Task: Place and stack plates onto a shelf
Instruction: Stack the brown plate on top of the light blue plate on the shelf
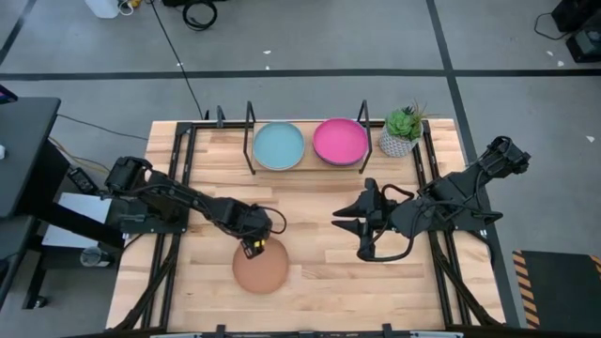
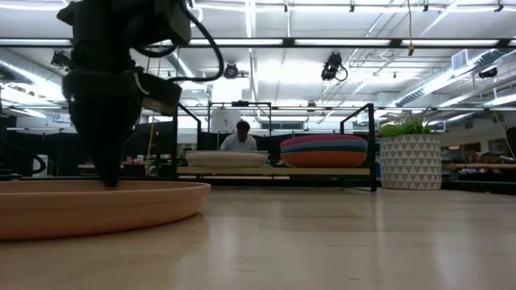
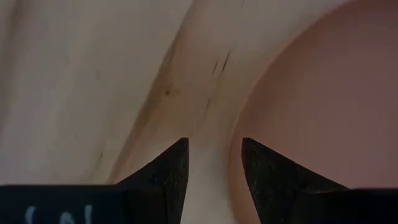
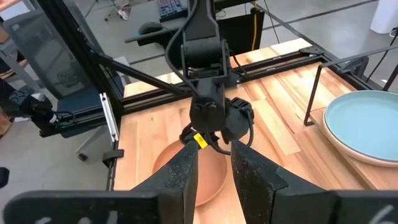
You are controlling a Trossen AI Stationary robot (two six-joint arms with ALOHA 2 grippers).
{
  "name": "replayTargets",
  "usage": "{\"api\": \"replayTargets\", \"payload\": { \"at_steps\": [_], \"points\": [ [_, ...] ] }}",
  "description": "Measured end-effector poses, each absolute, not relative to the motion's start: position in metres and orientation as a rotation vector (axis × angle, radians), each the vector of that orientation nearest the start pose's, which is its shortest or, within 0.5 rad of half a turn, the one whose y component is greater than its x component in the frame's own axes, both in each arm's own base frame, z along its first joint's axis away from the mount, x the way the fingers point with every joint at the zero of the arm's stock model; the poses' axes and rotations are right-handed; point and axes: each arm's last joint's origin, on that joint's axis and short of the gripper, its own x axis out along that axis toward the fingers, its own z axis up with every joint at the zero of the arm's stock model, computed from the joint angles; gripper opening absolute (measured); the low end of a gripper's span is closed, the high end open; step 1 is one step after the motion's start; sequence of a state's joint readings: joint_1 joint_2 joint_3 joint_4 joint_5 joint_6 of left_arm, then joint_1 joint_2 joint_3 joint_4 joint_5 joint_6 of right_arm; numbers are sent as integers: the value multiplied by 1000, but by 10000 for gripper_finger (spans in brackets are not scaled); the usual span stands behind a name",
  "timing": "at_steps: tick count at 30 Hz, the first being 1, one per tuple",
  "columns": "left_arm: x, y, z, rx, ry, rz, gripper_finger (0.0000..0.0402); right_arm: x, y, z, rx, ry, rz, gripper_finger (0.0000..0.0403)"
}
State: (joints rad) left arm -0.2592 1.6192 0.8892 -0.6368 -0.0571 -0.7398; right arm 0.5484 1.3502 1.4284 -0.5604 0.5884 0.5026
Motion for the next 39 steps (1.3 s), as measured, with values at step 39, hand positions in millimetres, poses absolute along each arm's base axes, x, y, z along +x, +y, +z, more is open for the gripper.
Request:
{"api": "replayTargets", "payload": {
  "at_steps": [39],
  "points": [
    [311,122,316,-416,868,523,15,259,119,400,225,359,-173,103]
  ]
}}
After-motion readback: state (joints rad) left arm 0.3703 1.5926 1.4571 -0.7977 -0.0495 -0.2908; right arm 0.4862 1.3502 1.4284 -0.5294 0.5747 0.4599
